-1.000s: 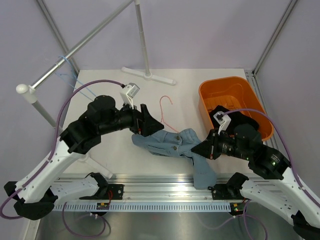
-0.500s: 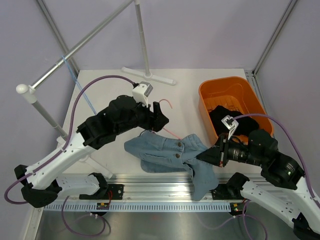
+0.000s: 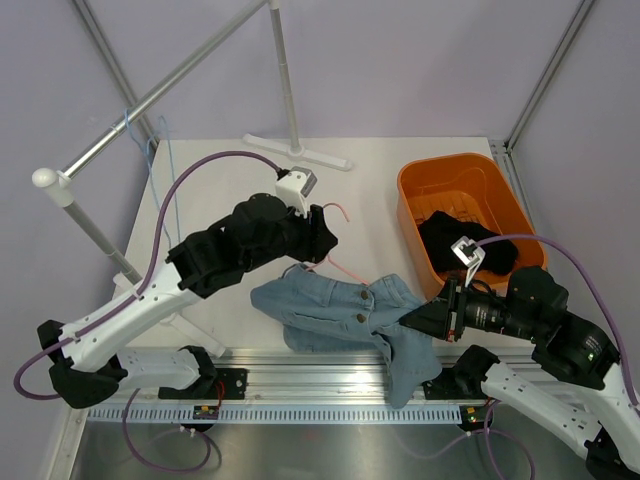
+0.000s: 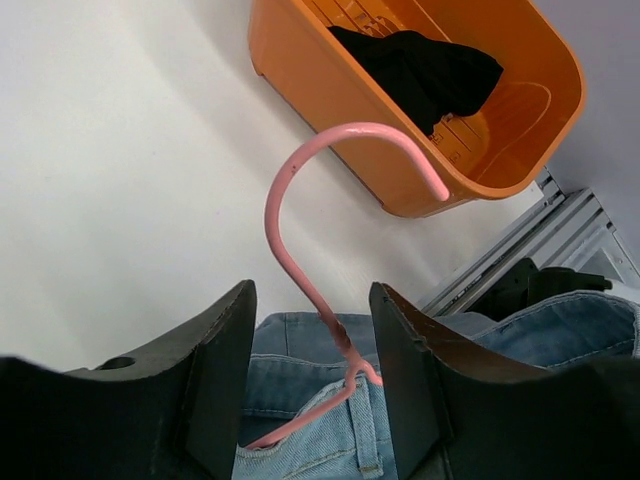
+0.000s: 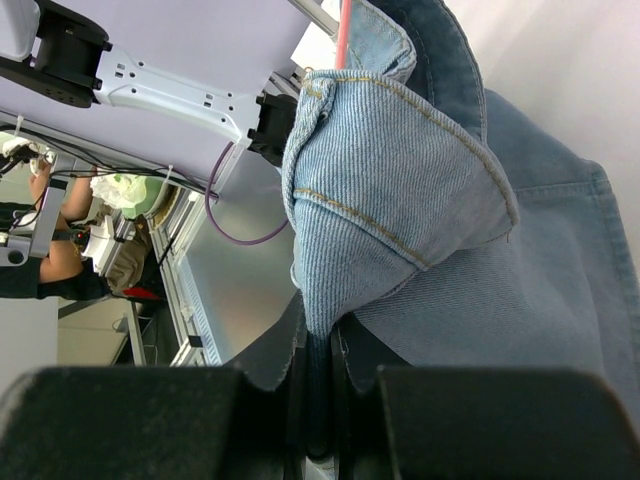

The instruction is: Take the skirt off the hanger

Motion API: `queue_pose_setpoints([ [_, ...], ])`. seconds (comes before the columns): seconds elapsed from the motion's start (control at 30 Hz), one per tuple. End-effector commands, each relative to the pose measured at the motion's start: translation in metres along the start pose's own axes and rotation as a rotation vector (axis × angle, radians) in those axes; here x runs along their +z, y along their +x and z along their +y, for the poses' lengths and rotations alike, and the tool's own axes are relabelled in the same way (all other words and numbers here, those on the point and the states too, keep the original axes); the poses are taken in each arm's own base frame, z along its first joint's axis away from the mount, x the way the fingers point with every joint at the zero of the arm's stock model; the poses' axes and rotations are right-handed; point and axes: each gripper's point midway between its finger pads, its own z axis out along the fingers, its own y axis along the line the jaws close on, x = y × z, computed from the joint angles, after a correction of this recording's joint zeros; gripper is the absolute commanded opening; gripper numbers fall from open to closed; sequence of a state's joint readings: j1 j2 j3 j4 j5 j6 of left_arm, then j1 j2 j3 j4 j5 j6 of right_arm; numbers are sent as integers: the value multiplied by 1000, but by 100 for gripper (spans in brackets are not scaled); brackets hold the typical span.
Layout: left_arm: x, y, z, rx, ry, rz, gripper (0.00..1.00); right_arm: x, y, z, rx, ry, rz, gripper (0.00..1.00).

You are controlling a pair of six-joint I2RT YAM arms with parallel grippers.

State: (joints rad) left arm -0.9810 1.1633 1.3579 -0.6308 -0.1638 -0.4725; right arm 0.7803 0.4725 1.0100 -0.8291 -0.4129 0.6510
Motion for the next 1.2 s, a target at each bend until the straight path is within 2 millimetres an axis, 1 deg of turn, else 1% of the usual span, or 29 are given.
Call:
queue_pose_setpoints([
  [0.0,2,-13,-10,-23,23,-62,47,-11,-24,37,-53,-136,-92,0],
  [0.07,4,-10,-14,-26,38,-49,40,-11,-26,36,-55,-132,-105,0],
  [0.1,3,-8,-18,-26,52,-44,34,-12,-26,36,-59,-133,-110,0],
  [0.2,5,-5,-29,-32,81,-35,24,-12,-30,39,-67,-144,-126,0],
  [0.27,6,-4,-31,-26,79,-28,6,-12,-30,38,-65,-143,-135,0],
  [0.3,6,-3,-31,-25,70,-25,0,-11,-29,36,-61,-140,-132,0],
  [0.37,3,-7,-29,-18,52,-28,0,-11,-30,29,-48,-102,-149,0],
  [0.4,1,-9,-27,-12,43,-31,0,-11,-35,21,-25,-58,-180,21],
  [0.43,-1,-11,-26,-11,34,-40,0,-12,-36,15,2,-25,-196,45],
  [0.47,-6,-17,-22,-12,12,-57,0,-13,-32,3,62,36,-190,79],
  [0.5,-10,-21,-20,-6,2,-67,0,-14,-32,-3,76,68,-203,99],
  [0.57,-16,-26,-12,-3,-42,-76,0,-16,-30,-10,78,104,-207,99],
  [0.6,-22,-33,-13,-6,-42,-92,0,-17,-29,-12,69,109,-208,99],
  [0.7,-33,-44,-12,-17,-61,-106,0,-17,-27,-18,67,120,-219,100],
  [0.77,-39,-46,-8,-26,-85,-105,0,-15,-27,-16,68,102,-222,99],
  [0.8,-44,-53,-9,-44,-83,-122,0,-11,-23,-19,75,97,-212,99],
  [0.83,-46,-56,-9,-49,-87,-126,0,-7,-19,-18,80,79,-195,99],
  [0.87,-48,-58,-7,-52,-100,-132,0,-4,-22,-14,79,49,-203,100],
  [0.9,-48,-60,-8,-53,-103,-135,0,4,-18,-17,92,45,-180,99],
  [0.93,-49,-68,-9,-57,-110,-151,0,8,-16,-15,94,26,-159,99],
  [1.0,-48,-72,-8,-54,-132,-149,0,17,-19,-13,108,22,-139,99],
  [1.03,-44,-72,-7,-52,-149,-142,0,19,-20,-11,107,19,-127,99],
  [1.07,-47,-79,-5,-53,-169,-158,0,21,-21,-12,108,32,-120,100],
  [1.1,-47,-81,-3,-52,-184,-161,0,22,-27,-12,108,50,-128,99],
  [1.17,-45,-88,2,-43,-233,-173,0,20,-31,-15,92,84,-134,99],
])
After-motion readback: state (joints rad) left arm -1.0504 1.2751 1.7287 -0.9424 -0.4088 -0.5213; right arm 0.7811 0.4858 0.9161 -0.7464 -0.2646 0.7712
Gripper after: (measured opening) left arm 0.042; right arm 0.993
